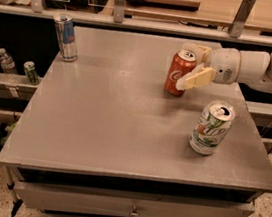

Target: Place coke can upright

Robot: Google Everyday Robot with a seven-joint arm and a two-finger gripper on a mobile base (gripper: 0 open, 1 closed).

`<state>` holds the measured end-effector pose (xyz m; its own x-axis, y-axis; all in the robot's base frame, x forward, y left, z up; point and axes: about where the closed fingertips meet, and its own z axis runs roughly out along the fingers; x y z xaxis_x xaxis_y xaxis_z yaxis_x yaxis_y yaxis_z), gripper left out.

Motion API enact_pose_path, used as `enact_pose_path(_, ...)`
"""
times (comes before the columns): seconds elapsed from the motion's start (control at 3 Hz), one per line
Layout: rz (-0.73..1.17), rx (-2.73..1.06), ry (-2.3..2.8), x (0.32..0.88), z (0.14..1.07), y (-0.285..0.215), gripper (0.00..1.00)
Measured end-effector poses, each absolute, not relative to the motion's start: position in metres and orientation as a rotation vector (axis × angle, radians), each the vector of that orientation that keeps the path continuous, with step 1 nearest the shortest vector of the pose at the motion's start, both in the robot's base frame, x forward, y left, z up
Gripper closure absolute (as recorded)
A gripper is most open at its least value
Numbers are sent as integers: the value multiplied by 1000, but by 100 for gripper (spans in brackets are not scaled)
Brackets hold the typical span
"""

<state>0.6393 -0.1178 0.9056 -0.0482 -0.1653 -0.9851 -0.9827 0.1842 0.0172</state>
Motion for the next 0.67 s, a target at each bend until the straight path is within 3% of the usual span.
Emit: enact_pose_path(0.67,975,-1262,1420,644,913,-128,0)
